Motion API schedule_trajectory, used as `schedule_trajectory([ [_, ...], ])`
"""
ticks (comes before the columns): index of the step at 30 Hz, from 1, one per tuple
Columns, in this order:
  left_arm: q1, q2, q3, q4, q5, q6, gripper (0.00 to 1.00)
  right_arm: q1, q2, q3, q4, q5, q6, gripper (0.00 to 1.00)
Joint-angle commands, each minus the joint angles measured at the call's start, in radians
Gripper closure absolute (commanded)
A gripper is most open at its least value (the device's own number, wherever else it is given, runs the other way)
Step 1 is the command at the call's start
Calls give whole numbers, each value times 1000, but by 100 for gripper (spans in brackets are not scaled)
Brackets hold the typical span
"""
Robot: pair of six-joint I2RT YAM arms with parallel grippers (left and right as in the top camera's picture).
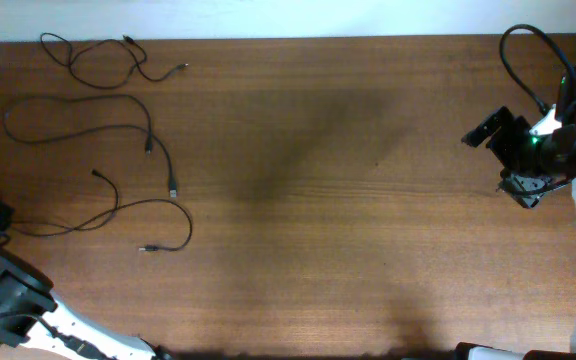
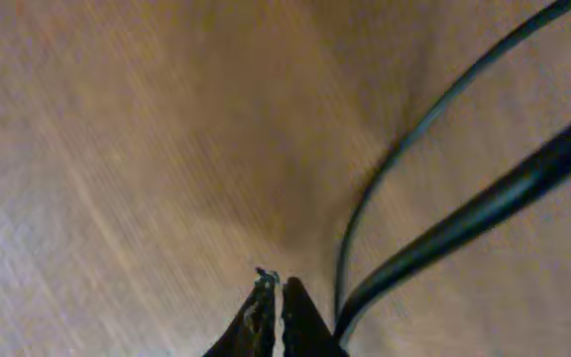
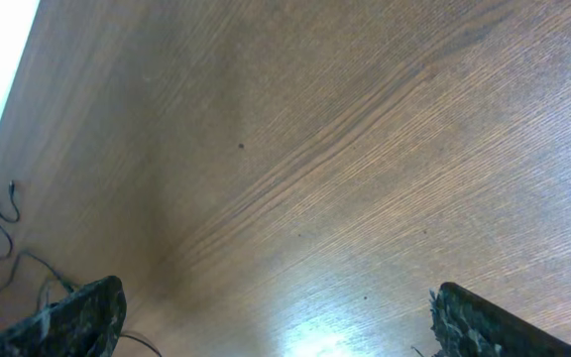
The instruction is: Untangle cables
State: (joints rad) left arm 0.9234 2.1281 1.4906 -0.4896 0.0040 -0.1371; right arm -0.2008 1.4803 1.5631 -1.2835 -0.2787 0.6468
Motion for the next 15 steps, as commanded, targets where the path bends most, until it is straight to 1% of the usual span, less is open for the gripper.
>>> schedule_trajectory([
  [1,2,-33,99,-19,150,33,82,5,2,-3,-4,-5,-15,1],
  [3,2,-62,124,-37,176,-22,79,5,2,-3,-4,-5,-16,1],
  [6,2,-101,124,-55,176,-57,62,5,2,-3,-4,-5,-17,1],
  [8,2,-127,124,-75,176,-57,54,5,2,-2,-3,-6,-43,1],
  [9,2,-139,124,-87,176,-64,46,5,2,-2,-3,-5,-50,1],
  [12,2,-180,124,-155,186,-149,36,5,-4,0,-4,-6,-49,1],
  [13,2,-188,124,-175,208,-163,36,5,-9,2,-4,-6,-49,1],
  [15,2,-202,124,-219,349,-162,39,5,-25,2,-2,-6,-49,1],
])
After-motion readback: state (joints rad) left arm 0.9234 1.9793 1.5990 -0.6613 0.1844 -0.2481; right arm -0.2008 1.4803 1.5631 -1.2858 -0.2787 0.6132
